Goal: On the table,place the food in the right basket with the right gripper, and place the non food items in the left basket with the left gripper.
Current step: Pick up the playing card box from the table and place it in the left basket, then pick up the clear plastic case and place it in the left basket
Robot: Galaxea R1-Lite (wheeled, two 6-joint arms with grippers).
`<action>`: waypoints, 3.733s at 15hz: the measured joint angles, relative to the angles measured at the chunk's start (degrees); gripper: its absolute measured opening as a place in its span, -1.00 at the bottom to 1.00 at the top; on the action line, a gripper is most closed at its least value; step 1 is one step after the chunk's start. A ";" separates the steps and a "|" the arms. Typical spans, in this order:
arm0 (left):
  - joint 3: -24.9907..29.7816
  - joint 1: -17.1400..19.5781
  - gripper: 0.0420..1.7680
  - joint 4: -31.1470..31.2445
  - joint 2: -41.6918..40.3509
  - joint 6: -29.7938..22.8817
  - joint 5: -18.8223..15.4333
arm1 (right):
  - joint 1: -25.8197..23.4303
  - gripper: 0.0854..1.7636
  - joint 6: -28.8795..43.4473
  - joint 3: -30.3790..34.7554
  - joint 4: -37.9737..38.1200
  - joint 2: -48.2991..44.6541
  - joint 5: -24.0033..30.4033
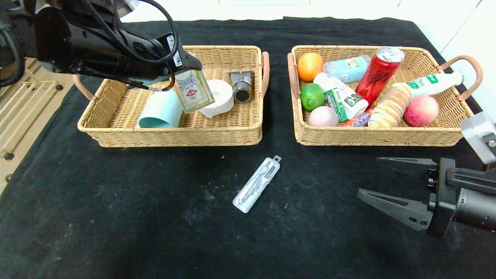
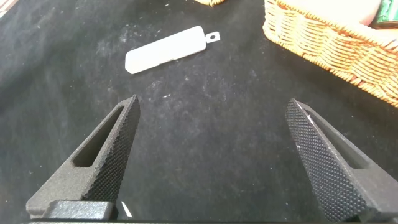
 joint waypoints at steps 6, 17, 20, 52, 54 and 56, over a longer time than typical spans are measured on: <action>-1.07 0.72 0.13 -8.27 4.11 3.43 4.16 | 0.04 0.94 0.01 0.01 0.00 -0.15 0.00; -0.91 0.30 0.52 -10.96 6.79 5.83 6.53 | 0.02 0.94 0.00 -0.09 0.00 -0.26 0.00; -0.67 0.28 0.65 -10.83 6.51 6.60 6.80 | 0.00 0.94 0.01 -0.09 -0.02 -0.23 0.00; 41.27 -22.11 0.93 -17.62 -3.41 26.08 8.30 | -0.28 0.94 0.48 -0.52 -0.02 -3.47 0.02; 40.81 -22.82 0.93 -17.60 -2.58 26.79 8.35 | -0.49 0.94 0.52 -0.66 -0.02 -3.61 0.00; 40.07 -22.97 0.93 -18.10 -1.73 27.04 8.33 | -0.66 0.94 0.61 -0.83 0.00 -3.73 0.00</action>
